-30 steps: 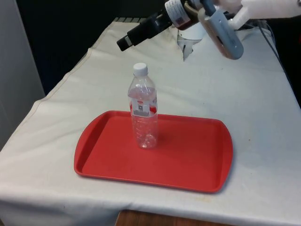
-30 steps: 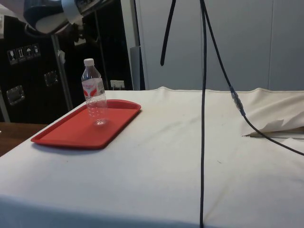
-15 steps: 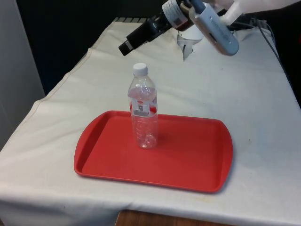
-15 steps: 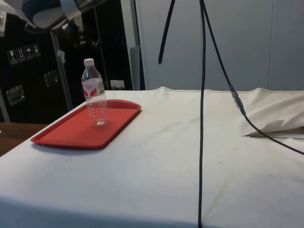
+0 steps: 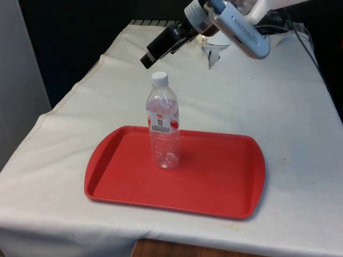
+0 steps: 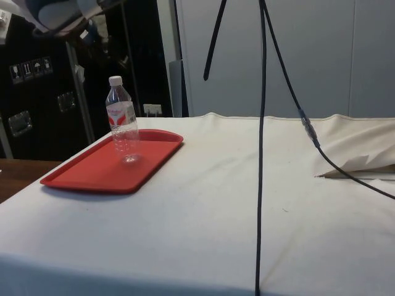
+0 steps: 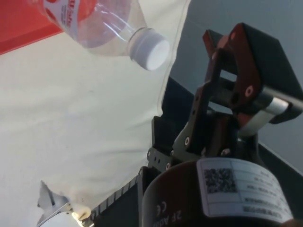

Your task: Place the bottle upright on the tray.

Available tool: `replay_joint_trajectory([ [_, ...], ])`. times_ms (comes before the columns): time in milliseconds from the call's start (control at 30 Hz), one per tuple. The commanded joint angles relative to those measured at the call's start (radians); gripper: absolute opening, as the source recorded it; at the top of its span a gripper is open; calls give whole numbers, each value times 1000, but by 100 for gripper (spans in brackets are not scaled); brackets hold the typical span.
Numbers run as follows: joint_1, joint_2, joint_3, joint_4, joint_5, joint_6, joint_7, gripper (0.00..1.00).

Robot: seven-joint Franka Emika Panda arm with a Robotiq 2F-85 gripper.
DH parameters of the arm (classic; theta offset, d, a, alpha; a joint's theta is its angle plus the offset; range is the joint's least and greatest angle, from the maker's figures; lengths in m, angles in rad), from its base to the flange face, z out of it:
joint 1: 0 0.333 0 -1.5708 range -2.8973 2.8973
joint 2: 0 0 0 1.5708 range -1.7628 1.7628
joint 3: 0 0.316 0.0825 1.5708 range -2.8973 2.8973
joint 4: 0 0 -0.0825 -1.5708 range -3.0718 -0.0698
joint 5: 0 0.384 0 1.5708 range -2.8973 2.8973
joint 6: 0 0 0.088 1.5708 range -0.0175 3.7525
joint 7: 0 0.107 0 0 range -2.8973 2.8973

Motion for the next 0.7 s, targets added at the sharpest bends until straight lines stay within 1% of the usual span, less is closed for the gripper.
replay_joint_trajectory([
  [0, -6, -7, 8, -1, 16, 4, 6, 100],
  [67, -7, -13, 8, -1, 32, 0, 7, 100],
  [100, -6, -16, 7, -1, 36, -3, 7, 100],
  [133, -2, -9, 0, 0, 27, -7, 2, 100],
  [167, -6, -20, 6, -1, 39, -7, 7, 100],
  [400, -7, -44, 9, 1, 47, -34, 12, 100],
  [433, -2, -37, 4, 0, 35, -36, 6, 100],
  [467, -7, -47, 10, 1, 48, -37, 13, 100],
  [667, -8, -64, 11, 1, 66, -49, 23, 100],
])
